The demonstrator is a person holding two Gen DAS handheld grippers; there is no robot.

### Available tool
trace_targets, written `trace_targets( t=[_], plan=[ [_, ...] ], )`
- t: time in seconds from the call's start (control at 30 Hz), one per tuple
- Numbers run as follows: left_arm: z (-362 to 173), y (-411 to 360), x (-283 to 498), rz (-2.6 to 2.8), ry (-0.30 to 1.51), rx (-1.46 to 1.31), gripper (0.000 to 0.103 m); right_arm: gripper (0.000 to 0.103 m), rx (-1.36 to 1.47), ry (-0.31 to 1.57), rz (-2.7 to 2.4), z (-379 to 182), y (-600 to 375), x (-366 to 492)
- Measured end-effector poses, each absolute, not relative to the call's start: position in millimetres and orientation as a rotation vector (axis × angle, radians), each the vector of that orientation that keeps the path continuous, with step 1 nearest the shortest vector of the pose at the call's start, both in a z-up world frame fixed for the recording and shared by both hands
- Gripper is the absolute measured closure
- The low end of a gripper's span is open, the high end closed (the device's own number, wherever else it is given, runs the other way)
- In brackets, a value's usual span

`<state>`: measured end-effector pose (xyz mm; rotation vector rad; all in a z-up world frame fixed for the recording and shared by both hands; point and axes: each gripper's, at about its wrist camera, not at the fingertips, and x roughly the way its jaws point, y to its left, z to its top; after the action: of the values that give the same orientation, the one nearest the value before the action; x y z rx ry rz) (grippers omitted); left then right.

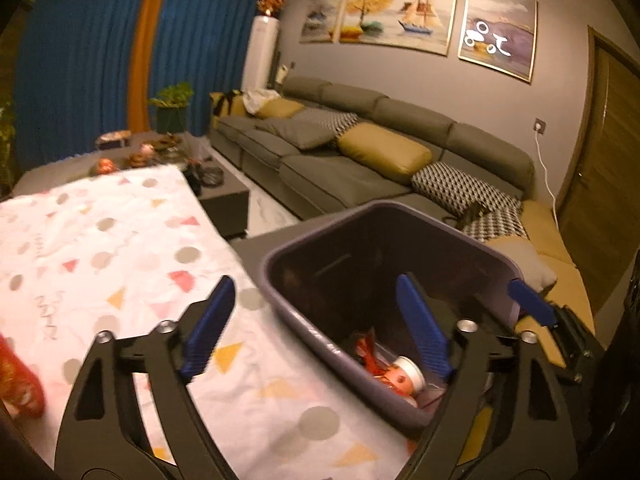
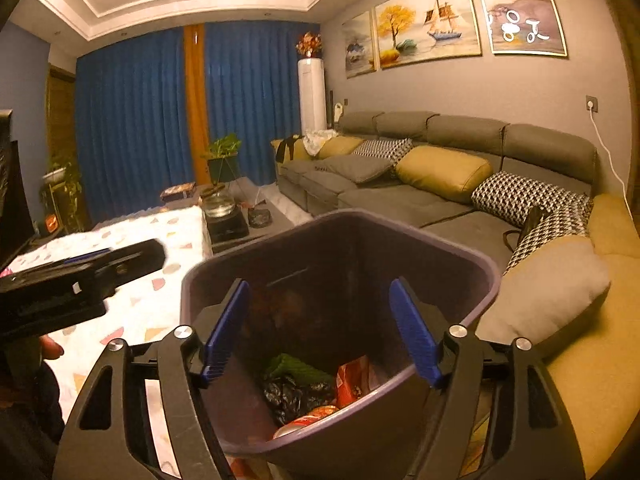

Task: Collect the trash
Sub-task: 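Move both open tools back toward the cups on the table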

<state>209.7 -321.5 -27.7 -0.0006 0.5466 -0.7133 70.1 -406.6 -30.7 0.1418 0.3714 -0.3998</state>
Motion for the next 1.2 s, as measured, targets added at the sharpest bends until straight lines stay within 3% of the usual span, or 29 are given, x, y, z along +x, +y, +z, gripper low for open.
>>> trace_targets(
  t=[0.17, 0.37, 0.9, 1.2],
  plan=[
    [-19, -286, 186, -0.619, 0.494, -0.006, 0.007, 0.024, 0.149, 0.323, -0.418, -17, -399, 53],
    [-16, -227, 156, -0.463, 0.465, 0.005, 0.006, 0.017, 0.165, 0.298, -0.406, -8, -387, 32],
    [-29, -33, 120, -0.117, 0.489, -0.032, 0.006, 0.015, 0.146, 0.346, -0.19, -5, -275, 31],
    [-41, 11, 140, -0.159, 0.529, -0.07, 0.006, 0.015, 0.105, 0.375, -0.084, -7, -215, 59]
  ],
)
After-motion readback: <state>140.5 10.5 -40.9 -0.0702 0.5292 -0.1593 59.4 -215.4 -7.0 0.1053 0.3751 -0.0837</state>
